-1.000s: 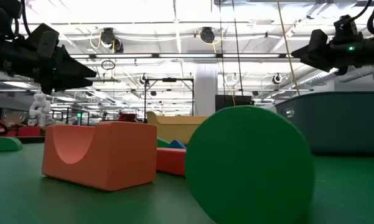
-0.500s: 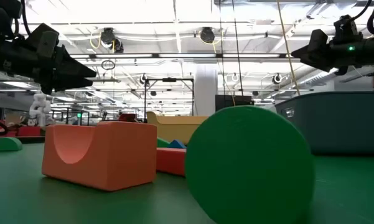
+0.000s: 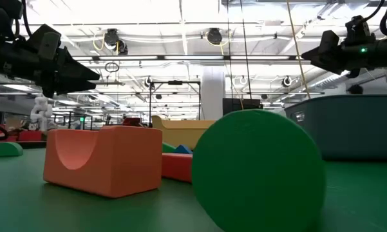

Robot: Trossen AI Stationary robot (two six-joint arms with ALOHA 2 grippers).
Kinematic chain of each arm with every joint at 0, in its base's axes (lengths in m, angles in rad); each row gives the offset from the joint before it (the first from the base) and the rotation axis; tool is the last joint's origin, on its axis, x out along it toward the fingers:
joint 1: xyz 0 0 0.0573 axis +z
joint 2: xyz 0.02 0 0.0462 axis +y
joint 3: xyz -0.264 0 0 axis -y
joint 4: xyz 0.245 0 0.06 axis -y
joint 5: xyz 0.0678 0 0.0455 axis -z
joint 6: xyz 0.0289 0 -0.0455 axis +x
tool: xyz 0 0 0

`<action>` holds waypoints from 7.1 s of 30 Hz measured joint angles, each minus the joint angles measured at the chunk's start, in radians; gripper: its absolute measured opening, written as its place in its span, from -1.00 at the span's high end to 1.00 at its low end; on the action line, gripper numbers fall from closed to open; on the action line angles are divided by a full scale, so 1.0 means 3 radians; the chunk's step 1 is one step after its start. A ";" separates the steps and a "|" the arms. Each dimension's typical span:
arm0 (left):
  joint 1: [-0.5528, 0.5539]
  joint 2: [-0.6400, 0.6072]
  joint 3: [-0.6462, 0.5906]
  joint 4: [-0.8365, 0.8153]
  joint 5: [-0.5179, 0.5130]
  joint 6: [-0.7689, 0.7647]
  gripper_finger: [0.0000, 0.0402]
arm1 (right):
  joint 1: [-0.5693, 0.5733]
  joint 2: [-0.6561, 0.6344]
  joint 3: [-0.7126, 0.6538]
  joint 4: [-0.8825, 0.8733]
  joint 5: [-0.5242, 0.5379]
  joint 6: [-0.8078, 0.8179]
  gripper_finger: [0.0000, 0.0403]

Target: Sort & place blocks by color

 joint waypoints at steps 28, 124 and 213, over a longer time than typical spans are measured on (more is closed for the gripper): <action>-0.0001 -0.0001 0.0001 0.0001 0.0001 0.0000 -0.20 | -0.0023 0.0006 0.0000 0.0226 0.0005 -0.0526 -0.20; 0.0752 0.0019 0.0862 0.1282 0.0707 -0.0399 -0.20 | -0.0017 0.0549 0.0447 0.0841 -0.0170 0.3305 -0.20; -0.0248 0.0963 0.2216 -0.0794 0.1151 -0.1116 -0.20 | 0.2569 0.4432 0.2786 -0.0684 -0.0703 0.0946 -0.20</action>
